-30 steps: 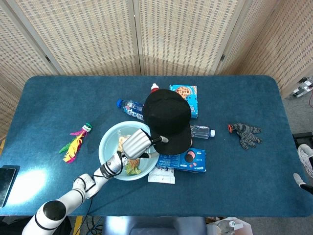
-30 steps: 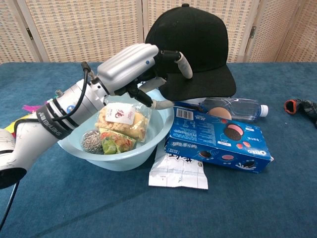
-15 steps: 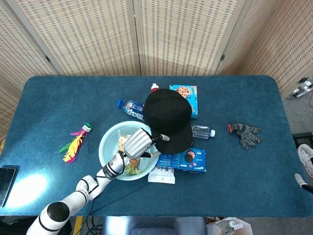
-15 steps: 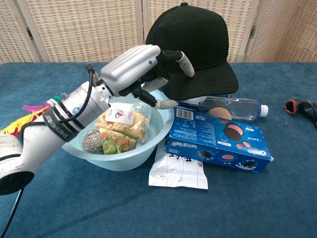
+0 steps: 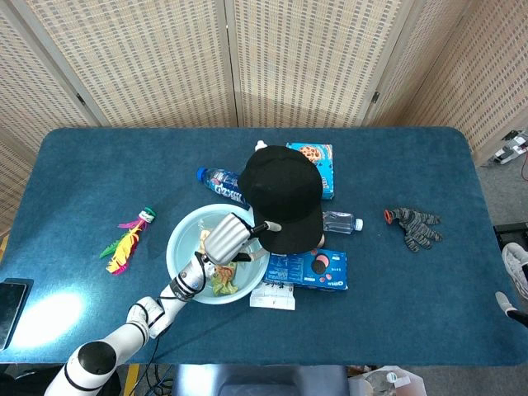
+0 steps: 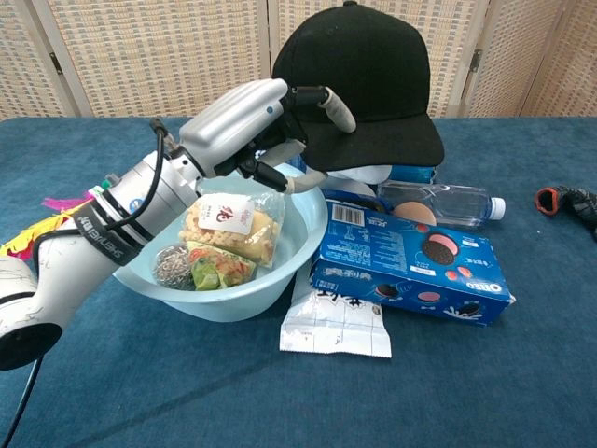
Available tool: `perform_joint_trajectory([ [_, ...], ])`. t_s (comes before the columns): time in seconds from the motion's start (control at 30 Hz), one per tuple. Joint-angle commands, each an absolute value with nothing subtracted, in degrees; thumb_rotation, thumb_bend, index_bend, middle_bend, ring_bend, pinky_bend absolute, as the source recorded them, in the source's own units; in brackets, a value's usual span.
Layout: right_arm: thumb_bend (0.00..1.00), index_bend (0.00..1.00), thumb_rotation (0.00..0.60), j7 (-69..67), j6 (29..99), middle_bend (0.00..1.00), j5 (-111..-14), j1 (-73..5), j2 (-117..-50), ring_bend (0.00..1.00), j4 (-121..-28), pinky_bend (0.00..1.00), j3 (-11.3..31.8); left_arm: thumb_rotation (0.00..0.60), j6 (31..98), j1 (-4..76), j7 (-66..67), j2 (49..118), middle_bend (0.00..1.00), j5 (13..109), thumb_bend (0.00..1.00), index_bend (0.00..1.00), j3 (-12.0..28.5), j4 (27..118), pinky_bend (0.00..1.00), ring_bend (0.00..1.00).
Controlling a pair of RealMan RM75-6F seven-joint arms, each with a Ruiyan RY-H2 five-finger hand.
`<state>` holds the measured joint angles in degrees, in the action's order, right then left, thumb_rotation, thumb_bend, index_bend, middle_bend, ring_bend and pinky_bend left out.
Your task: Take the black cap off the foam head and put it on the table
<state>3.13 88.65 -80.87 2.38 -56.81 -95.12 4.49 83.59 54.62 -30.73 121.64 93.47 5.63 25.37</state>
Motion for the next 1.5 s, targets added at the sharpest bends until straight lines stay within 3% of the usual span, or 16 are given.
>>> perform_joint_trajectory([
  [0.03, 0.23, 0.18, 0.6, 3.2, 88.6, 0.27, -80.9, 2.3, -56.8, 0.18, -95.3, 0.22, 4.5, 0.6, 83.7, 54.4, -31.1, 121.6, 0.98, 93.2, 0.3, 0.35, 5.7, 25.3, 1.0, 1.0],
  [0.23, 0.23, 0.18, 0.6, 3.6, 88.3, 0.27, -80.9, 2.2, -56.8, 0.18, -95.5, 0.22, 4.5, 0.6, 84.3, 54.0, -32.3, 121.7, 0.98, 92.6, 0.34, 0.37, 6.1, 25.2, 1.0, 1.0],
  [0.97, 0.23, 0.22, 0.6, 3.8, 87.0, 0.28, -80.5, 1.1, -56.9, 0.19, -95.8, 0.22, 5.0, 0.6, 86.8, 55.1, -34.4, 118.5, 1.0, 90.1, 0.37, 0.62, 10.1, 31.4, 1.0, 1.0],
  [1.5, 0.23, 0.22, 0.6, 3.0, 86.9, 0.28, -80.3, 1.1, -57.4, 0.19, -95.0, 0.22, 5.1, 0.6, 84.0, 55.4, -33.5, 110.1, 1.0, 87.2, 0.38, 0.72, 14.3, 47.7, 1.0, 1.0],
])
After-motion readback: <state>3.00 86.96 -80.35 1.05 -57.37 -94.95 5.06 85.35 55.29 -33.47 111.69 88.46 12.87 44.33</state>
